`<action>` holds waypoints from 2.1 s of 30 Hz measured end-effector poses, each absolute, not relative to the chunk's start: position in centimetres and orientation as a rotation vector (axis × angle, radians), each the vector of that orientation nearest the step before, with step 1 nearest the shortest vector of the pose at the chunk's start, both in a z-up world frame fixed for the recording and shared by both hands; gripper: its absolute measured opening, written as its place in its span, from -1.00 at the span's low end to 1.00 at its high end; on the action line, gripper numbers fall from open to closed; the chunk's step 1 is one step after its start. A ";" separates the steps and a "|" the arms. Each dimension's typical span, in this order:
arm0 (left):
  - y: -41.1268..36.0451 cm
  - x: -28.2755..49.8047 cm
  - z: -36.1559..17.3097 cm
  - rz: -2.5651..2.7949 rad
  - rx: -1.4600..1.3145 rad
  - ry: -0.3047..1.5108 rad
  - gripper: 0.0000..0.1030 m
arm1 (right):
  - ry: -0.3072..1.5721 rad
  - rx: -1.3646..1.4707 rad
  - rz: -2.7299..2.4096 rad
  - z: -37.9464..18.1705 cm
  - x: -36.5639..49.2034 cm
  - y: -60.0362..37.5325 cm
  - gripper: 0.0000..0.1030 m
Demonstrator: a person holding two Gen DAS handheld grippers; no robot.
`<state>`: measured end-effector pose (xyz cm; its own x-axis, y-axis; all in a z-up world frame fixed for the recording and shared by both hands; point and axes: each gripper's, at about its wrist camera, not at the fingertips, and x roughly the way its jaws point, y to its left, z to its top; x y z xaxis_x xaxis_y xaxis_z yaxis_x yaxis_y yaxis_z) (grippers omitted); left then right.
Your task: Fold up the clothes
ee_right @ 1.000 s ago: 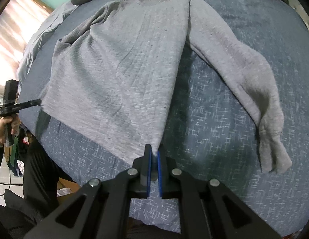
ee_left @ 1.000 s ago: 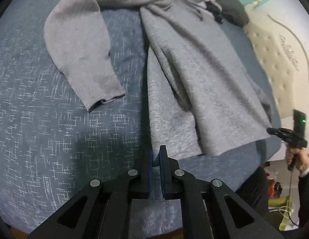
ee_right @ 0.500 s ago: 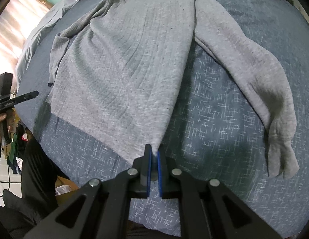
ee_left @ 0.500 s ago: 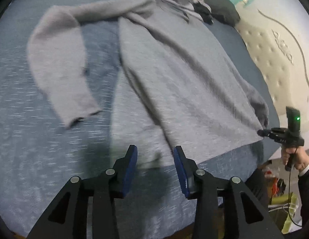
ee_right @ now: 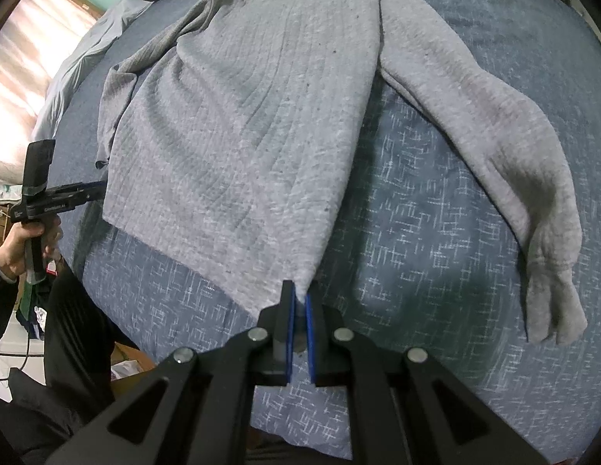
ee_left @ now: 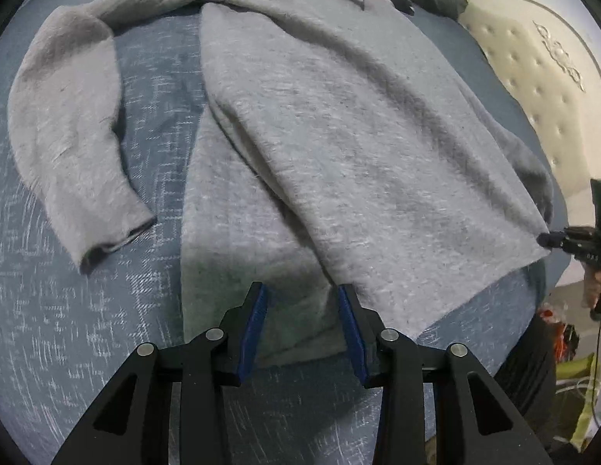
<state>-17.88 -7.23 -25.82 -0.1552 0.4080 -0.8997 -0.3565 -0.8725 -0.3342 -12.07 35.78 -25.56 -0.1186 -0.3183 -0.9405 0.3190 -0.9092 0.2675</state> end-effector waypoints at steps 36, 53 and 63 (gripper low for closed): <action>-20.9 -17.9 -23.7 2.174 -1.602 -0.430 -0.91 | -0.069 1.733 -2.061 -25.5 -12.0 35.4 -0.75; -21.3 -18.4 -23.3 2.209 -1.591 -0.398 -0.91 | -0.179 1.867 -2.133 -28.6 -14.4 37.7 -0.59; -22.0 -18.7 -23.2 2.218 -1.595 -0.402 -0.91 | -0.283 1.862 -2.073 -29.6 -15.3 36.6 0.07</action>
<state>-18.65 -21.97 -23.25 -0.2854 0.4603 -0.8406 -0.1362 -0.8877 -0.4399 -15.32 36.61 -29.61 -0.0839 -0.3776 -0.9222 0.1165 -0.9228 0.3673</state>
